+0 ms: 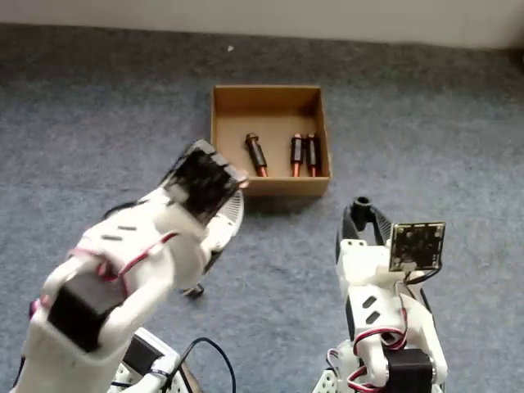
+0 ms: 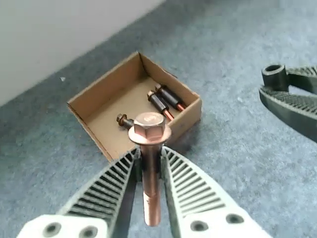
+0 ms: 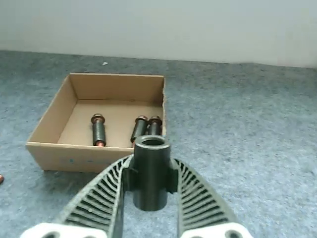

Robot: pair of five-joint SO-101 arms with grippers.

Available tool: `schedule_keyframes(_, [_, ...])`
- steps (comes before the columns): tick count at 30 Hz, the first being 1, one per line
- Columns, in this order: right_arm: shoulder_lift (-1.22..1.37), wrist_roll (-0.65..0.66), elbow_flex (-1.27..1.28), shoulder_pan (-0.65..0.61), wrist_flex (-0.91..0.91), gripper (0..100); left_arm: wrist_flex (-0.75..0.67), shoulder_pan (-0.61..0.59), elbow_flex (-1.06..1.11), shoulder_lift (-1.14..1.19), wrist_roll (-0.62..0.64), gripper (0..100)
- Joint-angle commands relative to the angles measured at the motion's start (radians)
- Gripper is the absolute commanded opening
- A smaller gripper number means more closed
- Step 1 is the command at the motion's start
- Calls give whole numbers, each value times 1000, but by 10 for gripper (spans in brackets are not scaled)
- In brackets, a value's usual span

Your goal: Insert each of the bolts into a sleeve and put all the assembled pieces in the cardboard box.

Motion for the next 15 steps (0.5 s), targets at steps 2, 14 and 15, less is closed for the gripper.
schedule_keyframes(2, [-8,11,-51,-110,-1,15,-153,-79,189,-311,26,5])
schedule_keyframes(14, [-8,5,-24,-262,-119,4,-367,-88,599,-766,43,5])
schedule_keyframes(15, [-8,5,-12,-274,-136,4,-381,-90,621,-788,66,5])
